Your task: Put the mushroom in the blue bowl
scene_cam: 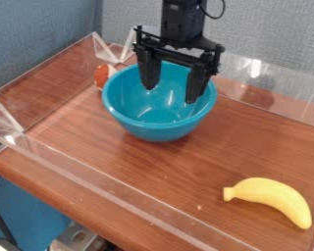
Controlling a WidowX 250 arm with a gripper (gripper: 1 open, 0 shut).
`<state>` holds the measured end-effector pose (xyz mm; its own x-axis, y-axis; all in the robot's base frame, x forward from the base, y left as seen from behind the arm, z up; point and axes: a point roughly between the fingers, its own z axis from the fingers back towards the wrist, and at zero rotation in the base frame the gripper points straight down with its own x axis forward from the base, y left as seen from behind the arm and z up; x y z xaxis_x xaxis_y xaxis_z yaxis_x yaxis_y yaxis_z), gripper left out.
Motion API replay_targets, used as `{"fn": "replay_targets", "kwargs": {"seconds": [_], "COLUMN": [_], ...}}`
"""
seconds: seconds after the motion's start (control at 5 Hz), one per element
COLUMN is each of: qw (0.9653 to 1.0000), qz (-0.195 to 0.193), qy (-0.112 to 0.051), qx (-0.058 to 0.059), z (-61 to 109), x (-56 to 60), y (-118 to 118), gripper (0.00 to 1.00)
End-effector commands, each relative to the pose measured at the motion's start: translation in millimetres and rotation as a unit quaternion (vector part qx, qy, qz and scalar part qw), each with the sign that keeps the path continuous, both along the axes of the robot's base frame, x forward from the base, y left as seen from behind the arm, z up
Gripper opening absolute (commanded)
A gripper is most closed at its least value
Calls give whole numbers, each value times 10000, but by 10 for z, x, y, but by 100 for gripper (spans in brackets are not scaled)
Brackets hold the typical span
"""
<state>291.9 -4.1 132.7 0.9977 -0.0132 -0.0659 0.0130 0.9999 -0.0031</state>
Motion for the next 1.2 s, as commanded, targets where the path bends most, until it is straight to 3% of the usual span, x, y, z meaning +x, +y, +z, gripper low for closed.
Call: {"fn": "replay_targets", "kwargs": {"seconds": [0.0,0.2,0.4,0.6,0.8,1.0], "qw": [10000,9999,9997,9992,9978,9955], "qz": [21,64,107,298,472,622], "qy": [-40,-130,-208,-254,-436,-652], "qx": [-12,-39,-65,-73,-180,-307], "z": [-79,-70,-51,-84,39,203], "x": [66,155,191,180,249,419], "y": [-11,-28,-26,-9,-48,-177], "gripper": [100,100,0,0,0,0]}}
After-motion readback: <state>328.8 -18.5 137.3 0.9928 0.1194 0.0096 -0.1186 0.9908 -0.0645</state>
